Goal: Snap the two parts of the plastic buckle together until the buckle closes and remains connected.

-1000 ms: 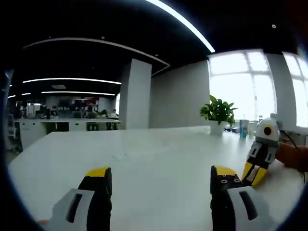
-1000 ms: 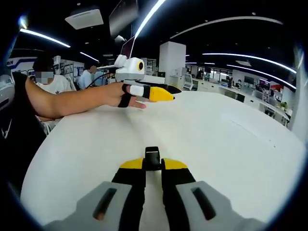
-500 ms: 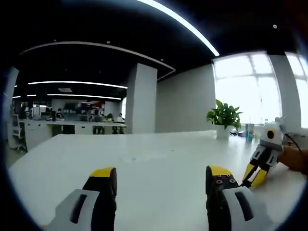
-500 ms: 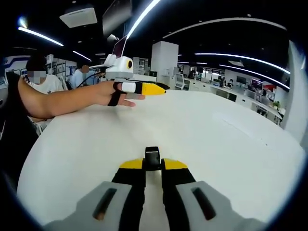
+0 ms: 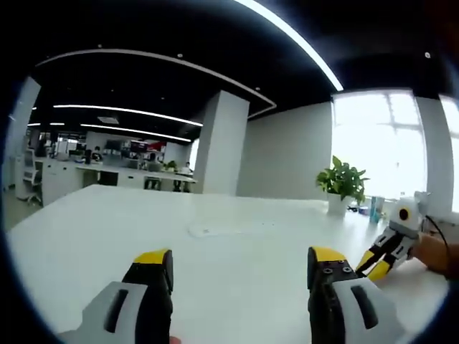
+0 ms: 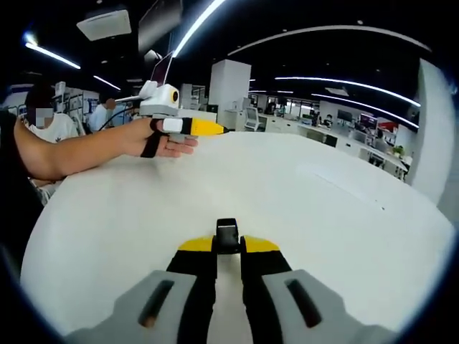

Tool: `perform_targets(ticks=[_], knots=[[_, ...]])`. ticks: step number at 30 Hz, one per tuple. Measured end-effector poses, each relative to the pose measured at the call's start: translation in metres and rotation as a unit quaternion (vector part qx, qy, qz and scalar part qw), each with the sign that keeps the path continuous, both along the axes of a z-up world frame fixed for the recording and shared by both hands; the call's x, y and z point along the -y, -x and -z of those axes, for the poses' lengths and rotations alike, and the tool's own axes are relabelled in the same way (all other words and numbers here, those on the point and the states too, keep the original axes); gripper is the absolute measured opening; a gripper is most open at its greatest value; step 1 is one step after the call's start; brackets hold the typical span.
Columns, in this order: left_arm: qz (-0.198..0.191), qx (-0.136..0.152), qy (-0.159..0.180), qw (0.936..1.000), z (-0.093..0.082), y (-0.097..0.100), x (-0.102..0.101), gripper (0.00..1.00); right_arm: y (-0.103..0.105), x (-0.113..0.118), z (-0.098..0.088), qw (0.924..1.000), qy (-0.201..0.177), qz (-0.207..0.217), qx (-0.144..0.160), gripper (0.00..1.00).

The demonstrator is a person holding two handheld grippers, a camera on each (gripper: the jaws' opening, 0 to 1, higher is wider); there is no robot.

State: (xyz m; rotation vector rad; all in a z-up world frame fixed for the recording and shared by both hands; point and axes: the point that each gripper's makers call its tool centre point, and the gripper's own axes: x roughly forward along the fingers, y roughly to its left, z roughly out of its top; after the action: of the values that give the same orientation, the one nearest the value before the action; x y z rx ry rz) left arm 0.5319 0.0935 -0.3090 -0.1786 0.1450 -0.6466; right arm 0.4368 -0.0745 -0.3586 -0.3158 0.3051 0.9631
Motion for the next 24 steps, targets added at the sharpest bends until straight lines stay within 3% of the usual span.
perform_targets(ticks=[14, 18, 21, 24], knots=[[-0.007, 0.011, 0.010, 0.9999, -0.007, 0.001, -0.003, 0.76, -0.020, 0.020, -0.002, 0.9976, -0.001, 0.068, 0.005, 0.10], [-0.011, 0.014, 0.008, 0.9998, -0.008, -0.001, -0.006, 0.69, -0.025, 0.026, -0.001, 0.9958, 0.001, 0.092, 0.003, 0.10], [0.003, -0.005, 0.010, 0.9999, -0.003, 0.002, -0.004, 0.53, -0.026, 0.029, -0.001, 0.9949, 0.000, 0.101, 0.004, 0.10], [0.022, -0.011, 0.021, 0.9995, -0.003, 0.006, 0.002, 0.53, -0.028, 0.030, -0.001, 0.9938, 0.000, 0.111, 0.005, 0.10]])
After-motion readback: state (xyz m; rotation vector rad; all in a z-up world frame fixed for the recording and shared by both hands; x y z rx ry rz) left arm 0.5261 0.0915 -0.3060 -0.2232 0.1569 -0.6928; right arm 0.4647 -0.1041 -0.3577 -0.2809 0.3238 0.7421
